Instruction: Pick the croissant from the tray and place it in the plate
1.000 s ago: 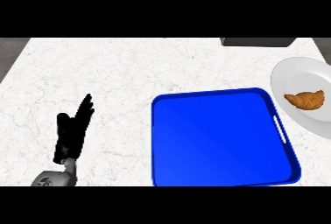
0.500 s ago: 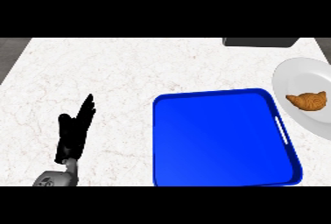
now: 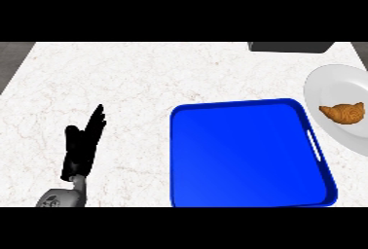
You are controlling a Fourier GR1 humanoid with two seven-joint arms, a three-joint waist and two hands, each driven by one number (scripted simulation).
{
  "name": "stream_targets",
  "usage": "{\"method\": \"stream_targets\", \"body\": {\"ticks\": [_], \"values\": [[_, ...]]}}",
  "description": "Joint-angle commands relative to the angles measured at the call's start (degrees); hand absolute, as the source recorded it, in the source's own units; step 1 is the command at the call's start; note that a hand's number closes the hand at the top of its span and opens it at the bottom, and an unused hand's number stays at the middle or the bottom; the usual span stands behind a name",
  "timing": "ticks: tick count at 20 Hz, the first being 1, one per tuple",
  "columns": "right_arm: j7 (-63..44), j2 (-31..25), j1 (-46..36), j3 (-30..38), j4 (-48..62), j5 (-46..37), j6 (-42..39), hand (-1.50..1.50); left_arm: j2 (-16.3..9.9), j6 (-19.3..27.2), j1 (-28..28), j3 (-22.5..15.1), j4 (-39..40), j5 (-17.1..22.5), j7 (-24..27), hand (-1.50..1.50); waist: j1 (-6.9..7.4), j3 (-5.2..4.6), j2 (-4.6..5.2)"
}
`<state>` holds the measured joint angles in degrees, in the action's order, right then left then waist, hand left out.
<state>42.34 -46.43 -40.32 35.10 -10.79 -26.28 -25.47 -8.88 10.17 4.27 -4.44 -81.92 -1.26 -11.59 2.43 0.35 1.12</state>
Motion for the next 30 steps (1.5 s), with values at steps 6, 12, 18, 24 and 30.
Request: {"method": "stream_targets", "body": {"ticks": [6, 12, 18, 24, 30], "values": [[5.62, -0.08, 2.11, -1.6, 0.18, -0.92, -0.77, -1.5, 0.52, 0.6, -0.12, -0.69, -1.36, -1.21, -1.64, 0.0, 0.22, 0.02, -0.02], [4.89, 0.18, 3.26, -1.11, 1.13, -0.59, 4.59, -1.5, -0.66, -1.15, -1.25, -0.04, -3.6, 0.03, -2.64, 0.0, 1.08, 0.12, 0.14], [5.88, -2.7, 5.12, -1.0, 2.08, -0.26, 1.74, -1.5, -0.2, -1.25, -0.95, 0.26, -1.77, -0.21, -0.36, 0.0, 0.52, 0.11, 0.14], [7.89, -3.49, 8.06, -0.54, 2.36, 0.02, 3.86, -1.5, 1.46, -0.28, -2.03, -0.56, -0.3, -0.97, 1.33, 0.0, 0.57, 0.25, 0.45], [6.97, -5.22, 7.86, 1.27, 2.79, 1.83, 3.51, -1.5, 1.06, -0.95, -0.48, -0.2, -1.28, -0.45, 0.37, 0.0, 0.83, 0.34, 0.46]]}}
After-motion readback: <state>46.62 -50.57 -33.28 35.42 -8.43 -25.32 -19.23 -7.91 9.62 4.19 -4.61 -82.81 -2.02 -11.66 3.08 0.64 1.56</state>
